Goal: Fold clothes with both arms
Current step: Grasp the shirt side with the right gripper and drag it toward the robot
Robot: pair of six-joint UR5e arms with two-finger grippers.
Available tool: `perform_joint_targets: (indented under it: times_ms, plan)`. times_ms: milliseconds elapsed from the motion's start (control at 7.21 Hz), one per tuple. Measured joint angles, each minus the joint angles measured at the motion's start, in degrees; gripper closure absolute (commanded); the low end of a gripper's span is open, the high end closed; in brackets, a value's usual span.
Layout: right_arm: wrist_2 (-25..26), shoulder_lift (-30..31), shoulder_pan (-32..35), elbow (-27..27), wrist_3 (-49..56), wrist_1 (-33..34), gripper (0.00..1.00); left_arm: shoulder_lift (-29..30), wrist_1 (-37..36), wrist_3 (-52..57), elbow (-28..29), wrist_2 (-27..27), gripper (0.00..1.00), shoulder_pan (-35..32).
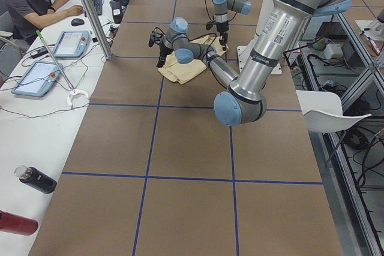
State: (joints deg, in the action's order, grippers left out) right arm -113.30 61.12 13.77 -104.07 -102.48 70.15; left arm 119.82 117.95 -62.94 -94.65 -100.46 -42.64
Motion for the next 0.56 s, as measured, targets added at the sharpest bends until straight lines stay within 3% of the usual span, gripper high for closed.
perform_joint_targets:
  times_ms: [555]
  plan:
    - [2.5, -0.2, 0.7, -0.2, 0.6, -0.2, 0.0, 0.0, 0.0, 0.0, -0.9, -0.2, 0.0, 0.0]
